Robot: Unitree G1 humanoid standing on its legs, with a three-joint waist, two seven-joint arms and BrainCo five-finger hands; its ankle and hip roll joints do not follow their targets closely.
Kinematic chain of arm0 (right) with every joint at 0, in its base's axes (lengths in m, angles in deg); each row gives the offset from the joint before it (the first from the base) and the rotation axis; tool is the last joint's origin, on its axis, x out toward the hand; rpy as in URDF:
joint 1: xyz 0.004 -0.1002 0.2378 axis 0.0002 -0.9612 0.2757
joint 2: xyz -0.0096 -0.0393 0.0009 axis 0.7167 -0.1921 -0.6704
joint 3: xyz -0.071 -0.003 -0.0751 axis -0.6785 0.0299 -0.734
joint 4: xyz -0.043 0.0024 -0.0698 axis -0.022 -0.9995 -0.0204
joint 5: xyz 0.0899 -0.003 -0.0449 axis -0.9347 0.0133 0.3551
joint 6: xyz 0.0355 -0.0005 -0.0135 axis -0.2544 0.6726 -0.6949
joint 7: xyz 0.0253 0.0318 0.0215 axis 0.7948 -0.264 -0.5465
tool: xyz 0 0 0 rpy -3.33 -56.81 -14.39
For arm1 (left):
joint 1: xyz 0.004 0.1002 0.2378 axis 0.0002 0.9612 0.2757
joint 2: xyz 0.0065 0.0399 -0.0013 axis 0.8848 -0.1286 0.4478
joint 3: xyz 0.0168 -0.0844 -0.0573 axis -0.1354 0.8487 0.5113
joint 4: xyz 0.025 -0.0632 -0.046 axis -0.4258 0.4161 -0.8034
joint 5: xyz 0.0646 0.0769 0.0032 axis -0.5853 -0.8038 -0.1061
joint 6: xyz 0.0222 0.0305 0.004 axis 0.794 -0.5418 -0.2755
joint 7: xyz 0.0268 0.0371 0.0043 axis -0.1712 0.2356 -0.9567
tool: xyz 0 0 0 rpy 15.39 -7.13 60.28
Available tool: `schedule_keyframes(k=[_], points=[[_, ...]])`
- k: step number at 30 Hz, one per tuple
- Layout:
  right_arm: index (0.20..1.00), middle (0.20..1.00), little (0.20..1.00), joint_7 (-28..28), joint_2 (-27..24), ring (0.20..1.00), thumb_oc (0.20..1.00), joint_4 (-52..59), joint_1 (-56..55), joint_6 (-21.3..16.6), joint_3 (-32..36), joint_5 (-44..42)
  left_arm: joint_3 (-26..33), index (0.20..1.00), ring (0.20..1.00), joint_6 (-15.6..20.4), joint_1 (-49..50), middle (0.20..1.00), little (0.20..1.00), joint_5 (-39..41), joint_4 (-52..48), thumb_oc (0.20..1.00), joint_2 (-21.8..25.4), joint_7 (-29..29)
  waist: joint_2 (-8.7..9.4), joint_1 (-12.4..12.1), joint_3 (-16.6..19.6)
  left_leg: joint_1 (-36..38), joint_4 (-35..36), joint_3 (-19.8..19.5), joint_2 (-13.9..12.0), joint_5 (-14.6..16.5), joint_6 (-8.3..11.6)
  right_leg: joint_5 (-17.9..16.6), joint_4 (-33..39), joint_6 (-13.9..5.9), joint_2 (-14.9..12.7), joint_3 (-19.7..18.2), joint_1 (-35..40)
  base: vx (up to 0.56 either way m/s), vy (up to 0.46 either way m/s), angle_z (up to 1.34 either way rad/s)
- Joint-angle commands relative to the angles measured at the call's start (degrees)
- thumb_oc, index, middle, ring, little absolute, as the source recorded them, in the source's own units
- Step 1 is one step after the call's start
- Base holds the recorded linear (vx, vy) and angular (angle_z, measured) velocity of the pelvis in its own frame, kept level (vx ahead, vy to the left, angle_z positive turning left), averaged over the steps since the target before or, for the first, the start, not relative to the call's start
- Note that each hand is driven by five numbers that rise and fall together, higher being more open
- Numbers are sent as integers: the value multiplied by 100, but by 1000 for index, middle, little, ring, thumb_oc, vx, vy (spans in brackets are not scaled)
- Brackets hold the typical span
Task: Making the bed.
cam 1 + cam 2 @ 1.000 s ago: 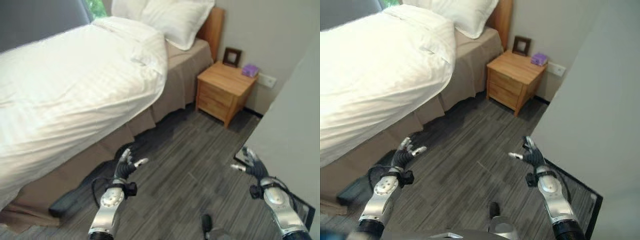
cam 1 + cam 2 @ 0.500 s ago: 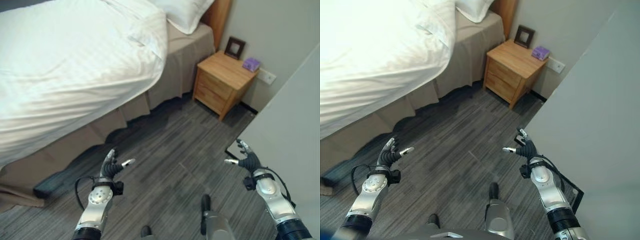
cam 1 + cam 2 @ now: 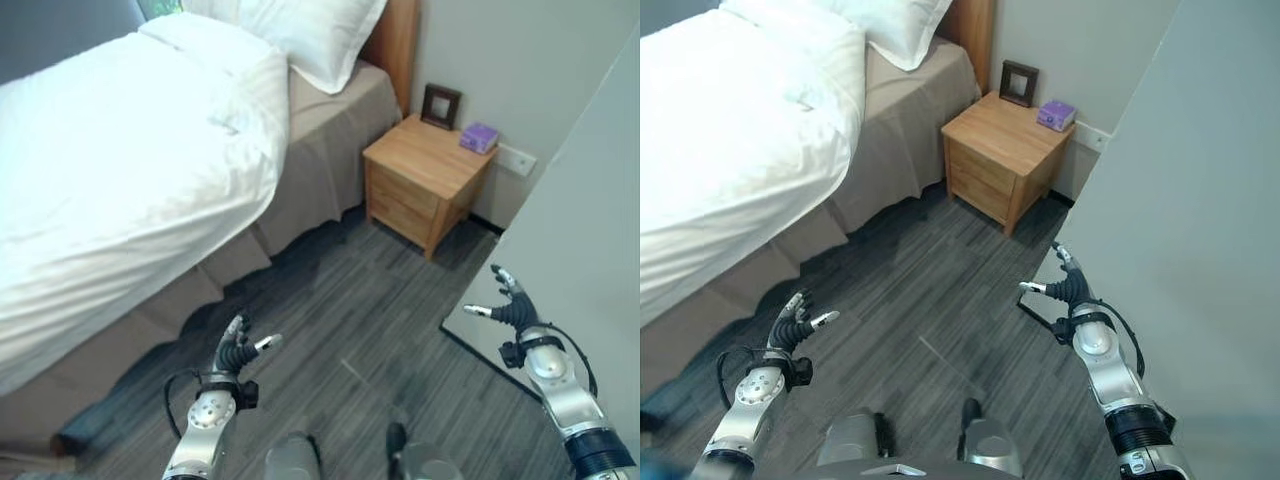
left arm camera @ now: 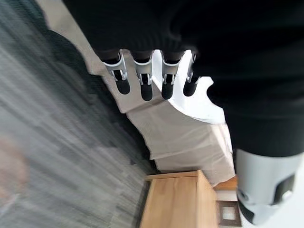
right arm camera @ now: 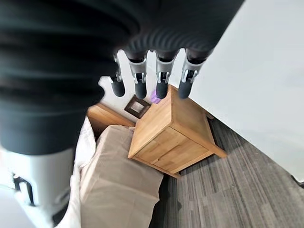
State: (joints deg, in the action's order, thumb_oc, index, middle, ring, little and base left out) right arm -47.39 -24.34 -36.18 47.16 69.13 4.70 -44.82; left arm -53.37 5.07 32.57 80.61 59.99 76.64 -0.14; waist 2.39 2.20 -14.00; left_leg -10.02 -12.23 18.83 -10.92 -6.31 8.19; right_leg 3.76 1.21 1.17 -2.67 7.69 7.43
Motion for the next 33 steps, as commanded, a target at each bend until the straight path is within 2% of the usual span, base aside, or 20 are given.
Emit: schedule_keyframes(k=[1, 2, 3, 5, 7, 8, 10, 12, 13, 14, 15, 16, 17, 18, 20, 22, 27, 29, 31, 33], points=[[1000, 1000, 1000, -20, -288, 1000, 1000, 317, 382, -234, 74, 65, 173, 1000, 1000, 266, -2, 1000, 1000, 12, -475, 1000, 216, -56, -32, -207, 71, 116, 675, 486, -258, -110, 75, 615, -210, -788, -595, -139, 794, 440, 62, -6], [1000, 1000, 1000, -8, -329, 1000, 1000, 339, 379, -236, 165, 62, 182, 1000, 1000, 229, 10, 1000, 1000, 8, -422, 1000, 194, -22, -65, -256, 122, -119, 1202, 1068, -501, -235, 21, 825, -254, -913, -647, -47, 1126, 654, 109, 10], [1000, 1000, 1000, -19, -336, 1000, 1000, 354, 344, -228, 169, 84, 189, 1000, 1000, 223, 18, 1000, 1000, 15, -400, 1000, 187, -26, -69, -281, 151, -148, 1316, 1129, -489, -320, 16, 794, -350, -1003, -734, -41, 1196, 893, 161, 15], [1000, 1000, 1000, -141, -323, 1000, 1000, 405, 323, -185, 97, 272, 283, 1000, 1000, 182, 219, 1000, 1000, 43, -411, 1000, 153, 9, -59, -414, 296, -4, 1470, 819, -252, -529, -59, 662, -628, -1196, -916, -150, 1385, 746, 160, -21], [1000, 1000, 1000, -241, -188, 1000, 1000, 386, 309, -229, -18, 435, 284, 1000, 1000, 137, 312, 1000, 1000, -18, -367, 1000, 147, 42, 84, -618, 410, 129, 1391, 598, 0, -576, -239, -187, -1579, -1521, -1285, -268, 1263, 664, 131, -89], [1000, 1000, 1000, -254, -118, 1000, 1000, 332, 355, -233, -89, 457, 260, 1000, 1000, 109, 262, 1000, 1000, -51, -348, 1000, 189, 27, 149, -667, 369, 219, 1227, 676, 13, -484, -351, -965, -2179, -1617, -1463, -283, 1128, 500, 80, -86], [1000, 1000, 1000, -216, -56, 1000, 1000, 343, 474, -196, -153, 411, 181, 1000, 1000, 44, 109, 1000, 1000, -61, -295, 1000, 306, 17, 131, -571, 248, 634, 1114, 680, 61, -157, -555, -1775, -3432, -1587, -1499, -471, 624, 496, 76, -21], [1000, 1000, 1000, -130, -60, 1000, 1000, 376, 674, -191, -191, 403, 111, 1000, 1000, 64, -89, 1000, 1000, -50, -221, 1000, 417, -62, 97, -425, 143, 1021, 1133, 548, 66, 94, -644, -1731, -3962, -1480, -1558, -421, 199, 517, -14, 88], [1000, 1000, 1000, -96, -89, 1000, 1000, 384, 825, -188, -222, 397, 95, 1000, 1000, 85, -205, 1000, 1000, -13, -167, 1000, 470, -84, 101, -355, 106, 1152, 1168, 482, 50, 192, -623, -1444, -3898, -1398, -1697, -256, -64, 621, -148, 109], [1000, 1000, 1000, -39, -144, 1000, 1000, 400, 1075, -183, -286, 364, 26, 1000, 1000, 120, -378, 1000, 1000, 52, -167, 1000, 531, -131, 185, -210, 51, 1357, 1145, 343, 103, 351, -543, -957, -3360, -1289, -1846, 8, -425, 455, -134, 90], [1000, 1000, 1000, -37, -143, 1000, 1000, 394, 1089, -184, -289, 364, 31, 1000, 1000, 122, -387, 1000, 1000, 53, -163, 1000, 532, -131, 165, -194, 56, 1331, 1139, 328, 76, 336, -539, -979, -3330, -1270, -1819, 37, -421, 458, -145, 64], [1000, 1000, 1000, -20, -178, 1000, 1000, 404, 1167, -190, -283, 323, 4, 1000, 1000, 146, -455, 1000, 1000, 78, -125, 1000, 572, -148, 198, -112, 41, 1482, 1191, 209, 99, 422, -482, -605, -2989, -1210, -1683, 121, -649, 434, -201, 92], [1000, 1000, 1000, 58, -246, 1000, 1000, 389, 1304, -195, -257, 222, -39, 1000, 1000, 196, -574, 1000, 1000, 129, -151, 1000, 625, -155, 309, 50, 55, 1658, 1228, -46, 170, 591, -368, -304, -1919, -1224, -1376, 123, -804, 431, -201, 99], [1000, 1000, 1000, 61, -245, 1000, 1000, 380, 1317, -199, -260, 220, -35, 1000, 1000, 199, -582, 1000, 1000, 131, -147, 1000, 627, -155, 286, 71, 59, 1629, 1224, -66, 139, 569, -363, -363, -1840, -1209, -1343, 160, -778, 425, -222, 109], [1000, 1000, 1000, 153, -291, 1000, 1000, 322, 1355, -212, -184, 193, -30, 1000, 1000, 247, -660, 1000, 1000, 148, -103, 1000, 680, -167, 334, 219, 61, 1839, 1309, -419, 211, 717, -276, -328, -985, -1185, -931, -296, -952, 344, -150, 108], [1000, 1000, 1000, 207, -330, 1000, 1000, 282, 1409, -216, -173, 206, -18, 1000, 1000, 271, -742, 1000, 1000, 163, -61, 1000, 735, -205, 370, 271, 73, 1909, 1308, -644, 232, 798, -232, -494, -681, -1185, -839, -689, -1059, 289, -179, 109], [1000, 1000, 1000, 264, -332, 1000, 1000, 100, 2223, -238, -636, 281, 212, 1000, 1000, 446, -858, 1000, 1000, 341, -46, 1000, 893, -450, 432, 96, 191, 2177, 1035, -689, 110, 1099, -76, -605, -571, -1101, -1044, -203, -883, 194, -196, 57], [1000, 1000, 1000, 260, -346, 1000, 1000, -68, 2484, -221, -840, 318, 388, 1000, 1000, 484, -848, 1000, 1000, 514, 19, 1000, 895, -603, 390, 17, 235, 2032, 495, -761, -56, 948, 92, -538, -269, -1003, -988, -34, -555, 149, -203, 29], [1000, 1000, 1000, 265, -408, 1000, 1000, -202, 2701, -137, -1021, 310, 537, 1000, 1000, 494, -921, 1000, 1000, 736, 20, 1000, 966, -753, 349, -56, 103, 1552, -723, -953, -274, 513, 323, -438, -29, -777, -876, 147, -126, 121, -218, 20], [1000, 1000, 1000, 352, -512, 1000, 1000, -290, 2953, -78, -1090, 352, 534, 1000, 1000, 535, -1166, 1000, 1000, 708, 65, 1000, 1048, -898, 477, -114, -37, 1015, -1587, -927, -236, 202, 374, -405, 139, -622, -865, 293, 142, 145, -243, -11]])
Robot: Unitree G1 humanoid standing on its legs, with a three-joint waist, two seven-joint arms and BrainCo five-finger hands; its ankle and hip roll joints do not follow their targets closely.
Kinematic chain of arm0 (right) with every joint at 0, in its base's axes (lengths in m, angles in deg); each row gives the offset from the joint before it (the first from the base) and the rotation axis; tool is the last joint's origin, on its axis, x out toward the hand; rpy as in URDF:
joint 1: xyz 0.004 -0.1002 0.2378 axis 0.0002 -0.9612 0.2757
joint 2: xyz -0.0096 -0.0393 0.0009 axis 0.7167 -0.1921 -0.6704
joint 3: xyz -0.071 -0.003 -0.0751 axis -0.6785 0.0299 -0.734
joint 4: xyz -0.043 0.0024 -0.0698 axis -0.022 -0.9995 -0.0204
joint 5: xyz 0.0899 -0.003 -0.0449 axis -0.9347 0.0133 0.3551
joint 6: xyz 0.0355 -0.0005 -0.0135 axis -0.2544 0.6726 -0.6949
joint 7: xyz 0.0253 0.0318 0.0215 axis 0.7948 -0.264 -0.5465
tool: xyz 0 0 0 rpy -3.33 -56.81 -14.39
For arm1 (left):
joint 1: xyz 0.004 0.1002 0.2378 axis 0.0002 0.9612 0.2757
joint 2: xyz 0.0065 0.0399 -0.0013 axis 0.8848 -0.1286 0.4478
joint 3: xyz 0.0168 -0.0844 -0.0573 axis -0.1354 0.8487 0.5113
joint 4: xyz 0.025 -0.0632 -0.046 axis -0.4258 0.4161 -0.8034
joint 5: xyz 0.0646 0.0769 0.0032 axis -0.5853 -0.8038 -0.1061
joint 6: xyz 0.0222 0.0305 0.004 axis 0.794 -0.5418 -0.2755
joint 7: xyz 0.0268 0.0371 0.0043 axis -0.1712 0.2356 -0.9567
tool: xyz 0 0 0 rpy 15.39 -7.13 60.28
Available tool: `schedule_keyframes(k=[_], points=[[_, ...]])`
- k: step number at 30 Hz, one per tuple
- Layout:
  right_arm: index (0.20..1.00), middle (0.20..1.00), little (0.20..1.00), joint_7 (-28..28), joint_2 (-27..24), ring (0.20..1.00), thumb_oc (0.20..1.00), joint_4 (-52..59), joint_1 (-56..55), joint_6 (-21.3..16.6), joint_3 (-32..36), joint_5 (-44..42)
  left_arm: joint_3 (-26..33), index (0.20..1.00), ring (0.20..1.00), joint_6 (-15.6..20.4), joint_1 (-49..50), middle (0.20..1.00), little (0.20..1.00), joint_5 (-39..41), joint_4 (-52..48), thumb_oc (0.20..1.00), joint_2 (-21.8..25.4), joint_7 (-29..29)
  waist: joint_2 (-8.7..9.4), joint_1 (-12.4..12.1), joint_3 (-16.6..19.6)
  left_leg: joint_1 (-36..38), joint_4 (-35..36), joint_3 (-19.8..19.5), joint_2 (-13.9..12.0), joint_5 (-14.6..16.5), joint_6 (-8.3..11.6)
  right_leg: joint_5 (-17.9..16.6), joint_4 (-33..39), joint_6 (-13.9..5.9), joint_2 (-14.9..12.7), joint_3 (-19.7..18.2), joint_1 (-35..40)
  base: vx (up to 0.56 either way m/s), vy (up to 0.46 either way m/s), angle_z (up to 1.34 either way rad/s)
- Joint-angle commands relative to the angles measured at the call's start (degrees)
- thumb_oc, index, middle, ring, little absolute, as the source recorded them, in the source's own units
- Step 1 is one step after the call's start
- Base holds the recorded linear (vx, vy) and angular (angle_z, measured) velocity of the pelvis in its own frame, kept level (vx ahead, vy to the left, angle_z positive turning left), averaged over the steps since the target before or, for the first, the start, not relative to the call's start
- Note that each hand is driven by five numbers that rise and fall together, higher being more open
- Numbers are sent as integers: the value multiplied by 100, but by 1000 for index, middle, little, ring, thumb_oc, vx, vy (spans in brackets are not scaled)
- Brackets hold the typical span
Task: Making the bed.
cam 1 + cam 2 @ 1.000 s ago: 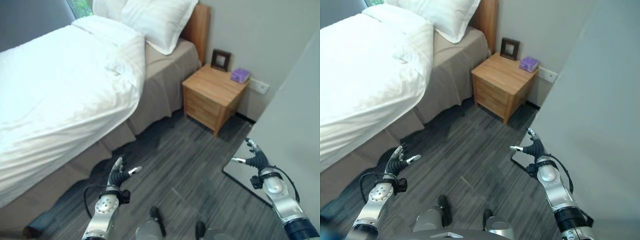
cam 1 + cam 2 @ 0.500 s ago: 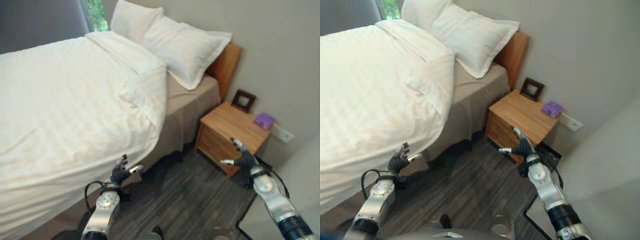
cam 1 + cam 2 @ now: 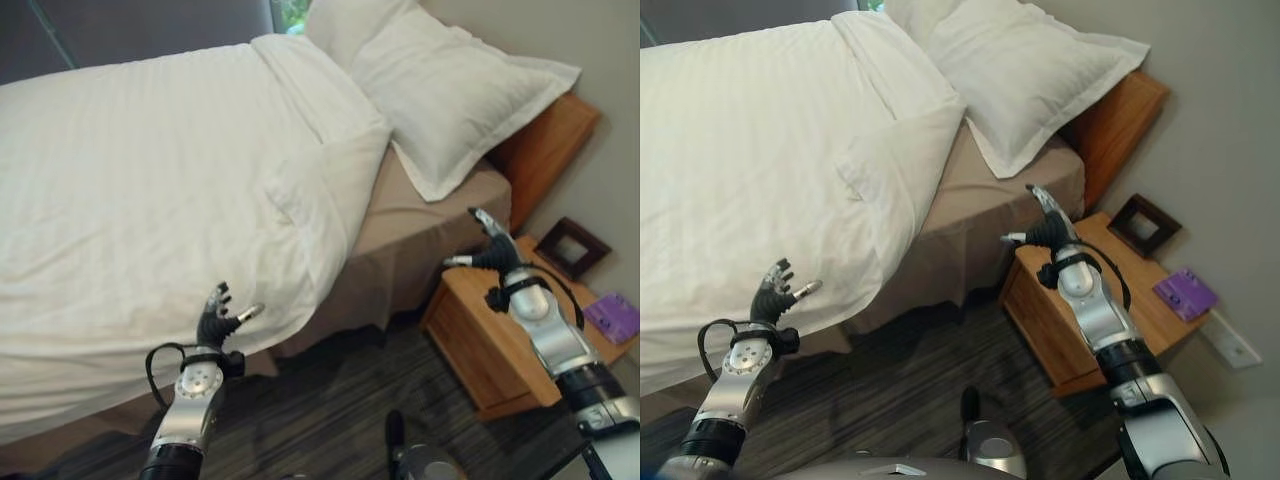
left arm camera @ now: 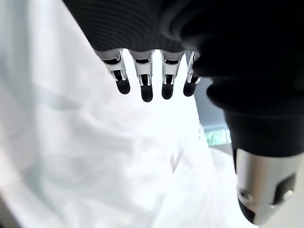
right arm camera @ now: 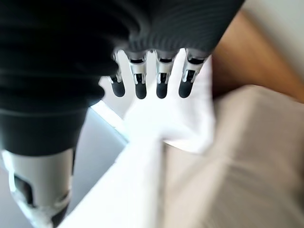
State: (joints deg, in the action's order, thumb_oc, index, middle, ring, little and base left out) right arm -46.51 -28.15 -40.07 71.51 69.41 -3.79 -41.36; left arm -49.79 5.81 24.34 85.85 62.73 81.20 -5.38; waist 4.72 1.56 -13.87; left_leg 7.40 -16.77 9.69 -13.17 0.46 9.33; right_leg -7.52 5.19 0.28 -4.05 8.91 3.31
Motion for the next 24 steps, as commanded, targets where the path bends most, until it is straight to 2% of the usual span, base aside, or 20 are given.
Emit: schedule_keyframes(k=[1, 2, 3, 4, 5, 6, 7, 8, 10, 11, 12, 13, 14, 16, 17, 18, 19, 22, 23, 24], points=[[1000, 1000, 1000, 276, -193, 1000, 1000, 61, 522, -98, -248, 24, 177, 1000, 1000, 465, -437, 1000, 1000, 157, -179, 1000, 633, -405, 297, -49, -91, -890, -1295, 227, -91, -519, 229, 778, -204, -515, -727, 234, 687, 187, -179, 3], [1000, 1000, 1000, 297, -245, 1000, 1000, 56, 561, -84, -229, 62, 159, 1000, 1000, 465, -488, 1000, 1000, 131, -155, 1000, 659, -446, 298, -45, -138, -1029, -1304, 527, -254, -518, 197, 808, -171, -539, -749, 318, 787, 208, -52, 16], [1000, 1000, 1000, 284, -260, 1000, 1000, 41, 529, -72, -224, 78, 177, 1000, 1000, 459, -481, 1000, 1000, 115, -146, 1000, 680, -428, 215, -10, -114, -992, -881, 853, -429, -432, 127, 857, -164, -606, -752, 470, 823, 148, 20, 20], [1000, 1000, 1000, 283, -265, 1000, 1000, 41, 526, -73, -230, 79, 179, 1000, 1000, 459, -475, 1000, 1000, 115, -147, 1000, 673, -426, 220, -19, -108, -949, -824, 887, -409, -440, 119, 857, -161, -614, -767, 461, 828, 345, 122, 38], [1000, 1000, 1000, 288, -404, 1000, 1000, 98, 330, -68, -35, 107, 293, 1000, 1000, 459, -312, 1000, 1000, -1, -250, 1000, 708, -330, 39, -45, -6, -1177, 114, 1742, -423, -429, 9, 1098, -165, -760, -812, 714, 1096, 271, 94, 39], [1000, 1000, 1000, 283, -411, 1000, 1000, 110, 310, -68, -24, 108, 287, 1000, 1000, 456, -304, 1000, 1000, -6, -259, 1000, 702, -329, 49, -49, 11, -1170, 148, 1751, -398, -447, 4, 1109, -176, -764, -831, 718, 1084, 317, 142, 61], [1000, 1000, 1000, 244, -481, 1000, 1000, 165, 153, -61, 63, 197, 341, 1000, 1000, 425, -212, 1000, 1000, -39, -278, 1000, 733, -275, -85, 36, 86, -926, 577, 2069, -459, -409, -19, 1217, -314, -810, -852, 903, 1038, 199, 131, 43], [1000, 1000, 1000, 212, -492, 1000, 1000, 274, 18, -67, 120, 210, 391, 1000, 1000, 351, -42, 1000, 1000, -47, -388, 1000, 751, -136, -178, 35, 110, -775, 883, 1922, -277, -387, -111, 1337, -601, -845, -858, 919, 1038, 271, 151, 58], [1000, 1000, 1000, 117, -416, 1000, 1000, 470, -305, 3, 373, 260, 316, 1000, 1000, 265, -100, 1000, 1000, -111, -442, 1000, 770, -84, -133, 144, 134, -535, 1129, 1849, 33, -279, -271, 1138, -1585, -954, -1197, 1063, 736, 223, 97, 39], [1000, 1000, 1000, 129, -352, 1000, 1000, 465, -307, 33, 345, 264, 250, 1000, 1000, 225, -140, 1000, 1000, -145, -410, 1000, 760, -67, -129, 179, 67, -466, 1186, 1770, 116, -251, -354, 956, -2016, -1032, -1264, 993, 522, 158, 59, 50], [1000, 1000, 1000, 96, -319, 1000, 1000, 480, -254, 35, 297, 326, 181, 1000, 1000, 197, -208, 1000, 1000, -214, -377, 1000, 791, -52, -124, 248, -38, -354, 1351, 1677, 200, -226, -434, 674, -2642, -1161, -1351, 783, 148, 141, 32, 65], [1000, 1000, 1000, 85, -271, 1000, 1000, 504, -260, 43, 295, 348, 174, 1000, 1000, 205, -224, 1000, 1000, -235, -378, 1000, 799, -33, -129, 280, -97, -276, 1485, 1620, 223, -251, -471, 566, -2997, -1235, -1365, 545, -121, 103, -35, 61], [1000, 1000, 1000, 109, -246, 1000, 1000, 547, -226, 44, 301, 379, 174, 1000, 1000, 205, -191, 1000, 1000, -287, -572, 1000, 782, -15, -154, 270, -142, -237, 1556, 1556, 174, -283, -475, 496, -2987, -1208, -1341, 381, -332, 90, -152, 50], [1000, 1000, 1000, 180, -247, 1000, 1000, 585, -104, -28, 313, 350, 210, 1000, 1000, 272, -90, 1000, 1000, -302, -766, 1000, 777, 35, -160, 211, -145, -175, 1651, 1440, 113, -299, -356, 719, -2329, -1100, -1395, 174, -513, 88, -236, 53], [1000, 1000, 1000, 197, -267, 1000, 1000, 586, -7, -54, 282, 387, 194, 1000, 1000, 300, -96, 1000, 1000, -280, -804, 1000, 804, 61, -162, 250, -121, -174, 1709, 1289, 81, -299, -291, 787, -1884, -1077, -1294, 24, -544, 147, -271, 37], [1000, 1000, 1000, 233, -280, 1000, 1000, 557, 140, -72, 223, 402, 182, 1000, 1000, 361, -164, 1000, 1000, -203, -843, 1000, 823, 44, -152, 301, -122, -105, 1752, 1120, 41, -219, -206, 817, -1352, -1124, -1286, -235, -623, 186, -280, 47], [1000, 1000, 1000, 249, -305, 1000, 1000, 529, 279, -74, 150, 451, 248, 1000, 1000, 377, -150, 1000, 1000, -200, -847, 1000, 843, 14, -157, 318, -116, -74, 1803, 1002, -4, -192, -162, 620, -1201, -1156, -1285, -409, -698, 126, -224, 64], [1000, 1000, 1000, 249, -312, 1000, 1000, 516, 506, -83, -11, 493, 349, 1000, 1000, 452, -200, 1000, 1000, -141, -920, 1000, 959, 15, -59, 273, -69, -74, 1602, 997, -25, -82, -129, 660, -878, -1161, -1369, -386, -534, 59, -134, 70], [1000, 1000, 1000, 236, -218, 1000, 1000, 379, 833, -100, -239, 523, 422, 1000, 1000, 497, -175, 1000, 1000, -49, -911, 1000, 969, -53, 14, 111, 21, -43, 1516, 940, -63, -83, -71, 617, -778, -1162, -1356, -303, -380, 90, -149, 32], [1000, 1000, 1000, 240, -210, 1000, 1000, 364, 849, -105, -255, 522, 436, 1000, 1000, 494, -164, 1000, 1000, -48, -918, 1000, 969, -53, 12, 128, 26, -50, 1518, 933, -68, -89, -68, 605, -758, -1159, -1351, -292, -372, 183, -204, 40]])
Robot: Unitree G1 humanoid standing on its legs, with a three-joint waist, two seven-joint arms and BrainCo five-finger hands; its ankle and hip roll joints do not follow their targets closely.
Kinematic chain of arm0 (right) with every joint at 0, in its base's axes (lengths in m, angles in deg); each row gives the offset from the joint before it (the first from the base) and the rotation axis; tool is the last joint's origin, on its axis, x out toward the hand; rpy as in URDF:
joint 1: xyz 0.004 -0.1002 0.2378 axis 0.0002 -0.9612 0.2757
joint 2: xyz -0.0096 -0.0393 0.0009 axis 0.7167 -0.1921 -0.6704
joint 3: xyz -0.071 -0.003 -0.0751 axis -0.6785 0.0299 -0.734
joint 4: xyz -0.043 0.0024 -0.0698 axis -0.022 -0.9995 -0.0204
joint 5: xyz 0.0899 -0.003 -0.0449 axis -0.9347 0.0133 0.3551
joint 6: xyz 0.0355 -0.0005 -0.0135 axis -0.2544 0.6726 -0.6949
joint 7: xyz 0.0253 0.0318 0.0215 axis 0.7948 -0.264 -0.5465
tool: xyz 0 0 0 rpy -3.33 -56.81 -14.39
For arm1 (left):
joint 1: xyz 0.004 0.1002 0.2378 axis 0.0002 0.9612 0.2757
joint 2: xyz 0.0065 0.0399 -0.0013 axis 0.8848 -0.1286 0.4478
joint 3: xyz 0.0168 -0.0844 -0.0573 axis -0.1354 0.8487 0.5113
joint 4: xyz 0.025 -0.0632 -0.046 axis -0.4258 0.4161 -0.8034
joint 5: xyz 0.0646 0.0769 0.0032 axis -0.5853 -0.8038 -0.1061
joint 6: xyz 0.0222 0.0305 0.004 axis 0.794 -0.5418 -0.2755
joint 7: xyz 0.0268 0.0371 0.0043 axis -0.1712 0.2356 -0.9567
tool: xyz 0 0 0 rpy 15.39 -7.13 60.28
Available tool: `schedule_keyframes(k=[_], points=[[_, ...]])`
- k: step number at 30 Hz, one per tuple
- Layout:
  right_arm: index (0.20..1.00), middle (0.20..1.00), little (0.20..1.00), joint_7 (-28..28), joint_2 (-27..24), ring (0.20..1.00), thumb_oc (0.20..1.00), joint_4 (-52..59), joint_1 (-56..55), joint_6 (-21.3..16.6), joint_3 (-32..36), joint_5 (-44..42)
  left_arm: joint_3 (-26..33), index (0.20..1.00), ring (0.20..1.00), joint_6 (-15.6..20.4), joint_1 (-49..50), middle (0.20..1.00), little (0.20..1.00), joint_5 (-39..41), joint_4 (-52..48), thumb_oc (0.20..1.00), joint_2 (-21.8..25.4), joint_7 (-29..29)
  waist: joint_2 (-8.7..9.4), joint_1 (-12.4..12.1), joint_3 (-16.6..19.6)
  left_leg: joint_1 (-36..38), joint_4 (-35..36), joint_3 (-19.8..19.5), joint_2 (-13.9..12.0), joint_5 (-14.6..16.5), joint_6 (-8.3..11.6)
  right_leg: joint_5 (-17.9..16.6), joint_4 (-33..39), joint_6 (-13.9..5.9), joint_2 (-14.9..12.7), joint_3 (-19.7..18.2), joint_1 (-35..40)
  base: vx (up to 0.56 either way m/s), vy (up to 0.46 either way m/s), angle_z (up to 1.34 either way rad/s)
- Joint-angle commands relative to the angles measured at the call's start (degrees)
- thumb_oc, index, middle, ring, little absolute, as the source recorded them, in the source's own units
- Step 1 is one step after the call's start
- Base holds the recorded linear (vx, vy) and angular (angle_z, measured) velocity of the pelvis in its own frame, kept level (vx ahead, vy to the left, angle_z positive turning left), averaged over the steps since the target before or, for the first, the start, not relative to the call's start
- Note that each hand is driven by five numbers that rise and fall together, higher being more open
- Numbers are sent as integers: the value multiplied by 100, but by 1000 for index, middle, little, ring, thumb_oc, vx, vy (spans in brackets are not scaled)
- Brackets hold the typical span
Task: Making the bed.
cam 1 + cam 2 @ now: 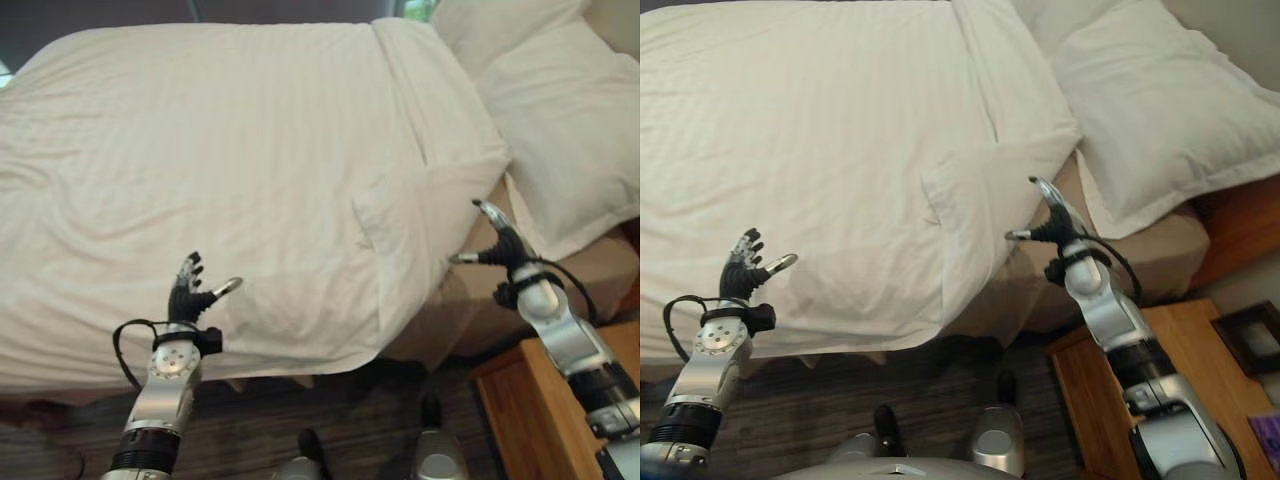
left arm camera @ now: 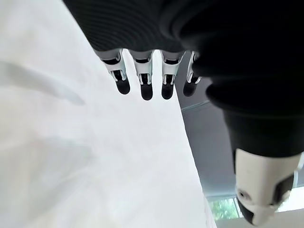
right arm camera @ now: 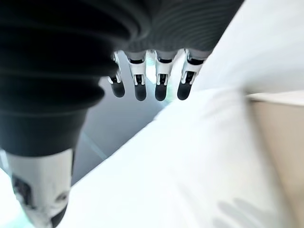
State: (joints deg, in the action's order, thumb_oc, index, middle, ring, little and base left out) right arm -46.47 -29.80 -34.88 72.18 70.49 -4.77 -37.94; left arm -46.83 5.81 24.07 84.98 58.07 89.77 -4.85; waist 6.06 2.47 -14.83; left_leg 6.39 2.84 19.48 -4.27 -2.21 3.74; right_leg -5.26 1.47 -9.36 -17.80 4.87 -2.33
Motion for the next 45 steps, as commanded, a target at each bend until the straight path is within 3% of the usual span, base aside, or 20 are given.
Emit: schedule_keyframes(k=[1, 7, 17, 21, 30, 34, 37, 38, 39, 40, 41, 45], points=[[1000, 1000, 1000, 181, -3, 1000, 1000, -370, 1062, -224, -410, 167, 184, 1000, 1000, 490, -23, 1000, 1000, 90, -391, 1000, 100, -101, -145, -28, 219, 77, -395, -61, -995, 124, 531, 350, -267, -181, 67, 286, 341, 145, -98, 41], [1000, 1000, 1000, 62, -151, 1000, 1000, -973, 1699, -156, -811, 203, 270, 1000, 1000, 458, 201, 1000, 1000, 72, -77, 1000, 310, 0, -249, -107, 296, 99, -64, -181, -1111, -122, 658, 347, 105, -165, 228, 612, 694, 115, -78, 20], [1000, 1000, 1000, 142, 205, 1000, 1000, -1859, 2515, -161, -1172, 131, 339, 1000, 1000, 544, 708, 1000, 1000, 361, -57, 1000, 358, 254, -485, -342, 44, -253, 116, -353, -1177, -410, 764, 362, 164, -115, 340, 795, 523, -14, -40, 9], [1000, 1000, 1000, 247, 91, 1000, 1000, -2324, 3267, -154, -1413, 311, 410, 1000, 1000, 664, 813, 1000, 1000, 524, 5, 1000, 475, 307, -772, -529, -247, -709, 132, -477, -1153, -562, 788, 349, 28, -101, 292, 835, 58, -125, -13, 15], [1000, 1000, 1000, 548, -129, 1000, 1000, -3318, 4623, -296, -2000, 432, 302, 1000, 1000, 953, 733, 1000, 1000, 850, 227, 1000, 628, 337, -1233, -763, -628, -1338, 136, -612, -1124, -796, 839, 320, -325, -93, 215, 759, -745, -116, -1, 12], [1000, 1000, 1000, 474, -495, 1000, 1000, -3064, 4869, -383, -2262, 369, 264, 1000, 1000, 960, 869, 1000, 1000, 943, 153, 1000, 479, 426, -1430, -752, -757, -1603, 156, -524, -1185, -943, 900, 275, -360, -104, 257, 644, -1094, -122, -43, 4], [1000, 1000, 1000, 357, -729, 1000, 1000, -2833, 4618, -397, -2140, 231, 221, 1000, 1000, 875, 1281, 1000, 1000, 951, 26, 1000, 106, 597, -1581, -696, -841, -1678, 163, -435, -1231, -990, 921, 255, -307, -101, 307, 542, -1196, -96, -14, -8], [517, 517, 517, 352, -737, 517, 517, -2819, 4604, -392, -2138, 229, 218, 1000, 1000, 873, 1290, 1000, 1000, 949, 20, 1000, 102, 598, -1585, -704, -835, -1673, 164, -429, -1234, -990, 922, 252, -304, -100, 311, 537, -1196, -60, -6, -14], [476, 476, 476, 324, -780, 476, 476, -2809, 4505, -389, -2117, 164, 171, 1000, 1000, 840, 1363, 1000, 1000, 932, -6, 1000, 12, 633, -1609, -671, -860, -1665, 161, -405, -1230, -992, 923, 239, -285, -102, 324, 505, -1207, -51, 8, -14], [244, 244, 244, 296, -838, 244, 244, -2803, 4429, -380, -2090, 132, 165, 1000, 1000, 824, 1405, 1000, 1000, 928, -21, 1000, -37, 664, -1627, -636, -880, -1661, 158, -402, -1227, -995, 920, 238, -266, -100, 340, 479, -1208, -77, 8, -8], [200, 200, 200, 261, -883, 200, 200, -2792, 4362, -366, -2073, 130, 137, 1000, 1000, 801, 1441, 1000, 1000, 881, -43, 1000, -64, 697, -1647, -607, -891, -1640, 158, -386, -1226, -986, 920, 232, -255, -102, 348, 459, -1209, -65, 12, -11], [200, 200, 200, 70, -1197, 200, 200, -2823, 4082, -328, -2073, 255, 15, 1000, 1000, 738, 1459, 1000, 1000, 644, -154, 1000, -61, 819, -1660, -426, -865, -1428, 135, -270, -1183, -903, 899, 194, -190, -115, 344, 368, -1111, -54, 47, -15]])
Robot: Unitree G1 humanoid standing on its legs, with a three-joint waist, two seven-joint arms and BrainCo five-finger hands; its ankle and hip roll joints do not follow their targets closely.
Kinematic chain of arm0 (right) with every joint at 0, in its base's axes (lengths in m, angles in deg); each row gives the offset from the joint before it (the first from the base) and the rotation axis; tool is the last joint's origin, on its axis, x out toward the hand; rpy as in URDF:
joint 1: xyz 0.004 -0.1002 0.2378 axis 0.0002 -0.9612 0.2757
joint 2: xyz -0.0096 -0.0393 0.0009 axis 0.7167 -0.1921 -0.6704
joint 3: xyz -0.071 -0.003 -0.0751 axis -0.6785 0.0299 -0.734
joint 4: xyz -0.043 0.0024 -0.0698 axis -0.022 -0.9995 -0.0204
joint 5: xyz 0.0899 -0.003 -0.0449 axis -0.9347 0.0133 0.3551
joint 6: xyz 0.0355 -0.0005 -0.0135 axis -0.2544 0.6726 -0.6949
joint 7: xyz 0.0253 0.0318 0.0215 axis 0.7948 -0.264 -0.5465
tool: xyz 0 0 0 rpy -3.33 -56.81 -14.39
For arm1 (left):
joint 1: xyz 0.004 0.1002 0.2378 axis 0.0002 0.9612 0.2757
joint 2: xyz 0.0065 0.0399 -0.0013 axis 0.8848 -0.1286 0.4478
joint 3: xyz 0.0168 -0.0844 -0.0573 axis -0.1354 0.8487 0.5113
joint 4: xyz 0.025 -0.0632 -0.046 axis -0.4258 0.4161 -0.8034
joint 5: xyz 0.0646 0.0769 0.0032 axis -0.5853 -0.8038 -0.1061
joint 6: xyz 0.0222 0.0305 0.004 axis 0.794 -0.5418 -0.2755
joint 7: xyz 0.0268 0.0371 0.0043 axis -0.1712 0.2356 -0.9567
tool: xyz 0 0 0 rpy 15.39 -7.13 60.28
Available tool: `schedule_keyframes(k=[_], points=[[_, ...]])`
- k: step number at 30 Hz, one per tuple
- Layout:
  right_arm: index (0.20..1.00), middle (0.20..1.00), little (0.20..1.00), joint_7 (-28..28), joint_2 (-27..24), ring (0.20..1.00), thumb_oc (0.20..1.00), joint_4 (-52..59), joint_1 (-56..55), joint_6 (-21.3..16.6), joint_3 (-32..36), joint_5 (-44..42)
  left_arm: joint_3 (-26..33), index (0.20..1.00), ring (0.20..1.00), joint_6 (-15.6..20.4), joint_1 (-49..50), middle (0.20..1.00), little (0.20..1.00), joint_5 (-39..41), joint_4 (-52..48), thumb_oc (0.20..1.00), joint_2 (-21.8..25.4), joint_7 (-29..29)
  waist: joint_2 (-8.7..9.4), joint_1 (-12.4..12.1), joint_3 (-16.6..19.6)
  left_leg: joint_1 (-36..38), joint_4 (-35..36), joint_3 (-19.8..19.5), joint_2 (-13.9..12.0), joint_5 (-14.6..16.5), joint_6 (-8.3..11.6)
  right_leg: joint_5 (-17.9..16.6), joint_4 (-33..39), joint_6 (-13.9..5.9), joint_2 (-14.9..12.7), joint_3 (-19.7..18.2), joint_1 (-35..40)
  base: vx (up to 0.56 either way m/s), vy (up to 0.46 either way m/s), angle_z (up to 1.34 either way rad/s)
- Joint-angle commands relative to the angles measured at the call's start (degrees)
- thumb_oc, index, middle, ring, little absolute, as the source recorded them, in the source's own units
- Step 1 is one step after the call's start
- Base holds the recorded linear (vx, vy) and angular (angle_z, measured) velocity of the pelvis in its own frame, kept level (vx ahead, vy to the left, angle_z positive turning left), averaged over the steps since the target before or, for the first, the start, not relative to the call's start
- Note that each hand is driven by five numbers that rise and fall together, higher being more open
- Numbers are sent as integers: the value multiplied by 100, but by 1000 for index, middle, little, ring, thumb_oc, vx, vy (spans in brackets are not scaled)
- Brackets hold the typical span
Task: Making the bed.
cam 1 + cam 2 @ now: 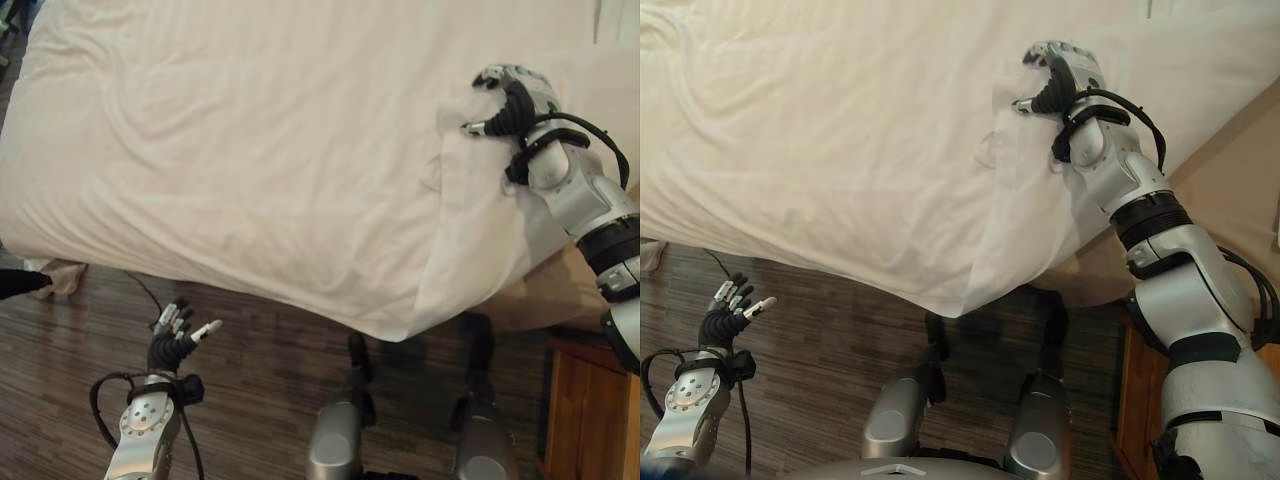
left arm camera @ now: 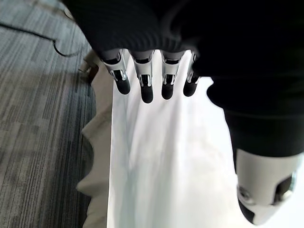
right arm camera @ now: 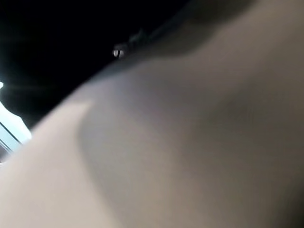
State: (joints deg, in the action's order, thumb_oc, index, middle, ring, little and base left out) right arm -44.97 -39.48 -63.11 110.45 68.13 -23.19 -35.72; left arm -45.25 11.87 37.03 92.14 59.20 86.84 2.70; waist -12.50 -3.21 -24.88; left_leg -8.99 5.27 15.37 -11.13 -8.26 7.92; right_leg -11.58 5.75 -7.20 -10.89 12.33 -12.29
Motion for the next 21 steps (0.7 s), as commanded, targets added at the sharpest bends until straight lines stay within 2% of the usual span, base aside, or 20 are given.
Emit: schedule_keyframes(k=[1, 3, 4, 6, 9, 10, 14, 17, 18, 19, 21], points=[[200, 200, 200, -107, -323, 200, 200, 16, 220, -79, -239, 77, -144, 1000, 1000, 122, 151, 1000, 1000, -105, -314, 1000, 253, 75, 214, 194, 155, 167, -110, 155, -484, -271, 474, 822, -599, -337, -354, -386, -73, -19, 48, -8], [200, 200, 200, -119, -503, 200, 200, 132, 41, -32, -158, 140, -136, 1000, 1000, 88, 205, 1000, 1000, -159, -348, 1000, 233, 84, 268, 304, 202, 292, -119, 167, -461, -200, 450, 823, -591, -345, -368, -398, 7, 24, 65, -7], [200, 200, 200, -153, -315, 200, 200, 492, -86, -60, -202, 145, -268, 1000, 1000, -136, -431, 1000, 1000, -517, 211, 1000, 511, -162, 367, 542, 232, 398, -135, 227, -459, -119, 455, 854, -610, -365, -352, -443, 49, 110, 97, -10], [200, 200, 200, -18, -313, 200, 200, 832, -437, 128, -2, 210, -374, 1000, 1000, -151, -1136, 1000, 1000, -667, 646, 1000, 652, -245, 510, 735, 330, 599, -141, 329, -431, -21, 429, 825, -611, -383, -332, -545, 135, 123, 86, -10], [200, 200, 200, 53, -332, 200, 200, 1321, -1061, 188, 463, 297, -260, 1000, 1000, -231, -1355, 1000, 1000, -581, 768, 1000, 643, -380, 673, 874, 464, 749, -135, 394, -440, 31, 403, 784, -589, -375, -313, -590, 215, 72, 18, -40], [200, 200, 200, 72, -275, 200, 200, 1892, -1927, 185, 989, 337, -133, 1000, 1000, -312, -1421, 1000, 1000, -587, 846, 1000, 512, -441, 818, 1074, 570, 902, -137, 459, -451, 109, 377, 780, -567, -379, -309, -645, 314, 137, 27, -32], [200, 200, 200, 10, 107, 200, 200, 2613, -4058, 142, 2134, 428, -184, 1000, 1000, -505, -1365, 1000, 1000, -827, 1132, 1000, 159, -509, 1069, 1280, 870, 1258, -133, 548, -457, 237, 324, 796, -548, -389, -319, -743, 558, 99, 7, -38], [200, 200, 200, -74, 314, 200, 200, 2484, -4576, 142, 2225, 453, -235, 1000, 1000, -540, -1352, 1000, 1000, -870, 1359, 1000, 6, -499, 1161, 1425, 981, 1420, -137, 678, -450, 291, 308, 790, -522, -397, -289, -893, 610, 53, -23, -25], [429, 429, 429, -83, 351, 429, 429, 2403, -4615, 143, 2206, 436, -262, 1000, 1000, -539, -1353, 1000, 1000, -881, 1413, 1000, -20, -501, 1160, 1464, 996, 1459, -138, 720, -449, 293, 309, 788, -523, -393, -283, -925, 599, 8, -31, -26], [1000, 1000, 1000, -96, 548, 1000, 1000, 2155, -4736, 182, 2189, 339, -336, 1000, 1000, -555, -1361, 1000, 1000, -885, 1499, 1000, -129, -519, 1132, 1551, 1000, 1523, -138, 822, -442, 291, 315, 766, -512, -383, -274, -1008, 575, -6, -21, -22], [1000, 1000, 1000, -45, 687, 1000, 1000, 1634, -4638, 311, 2064, 313, -466, 1000, 1000, -519, -1440, 1000, 1000, -844, 1529, 1000, -229, -523, 1081, 1653, 1004, 1584, -143, 946, -422, 310, 313, 723, -458, -385, -271, -1122, 549, -9, -24, -25]])
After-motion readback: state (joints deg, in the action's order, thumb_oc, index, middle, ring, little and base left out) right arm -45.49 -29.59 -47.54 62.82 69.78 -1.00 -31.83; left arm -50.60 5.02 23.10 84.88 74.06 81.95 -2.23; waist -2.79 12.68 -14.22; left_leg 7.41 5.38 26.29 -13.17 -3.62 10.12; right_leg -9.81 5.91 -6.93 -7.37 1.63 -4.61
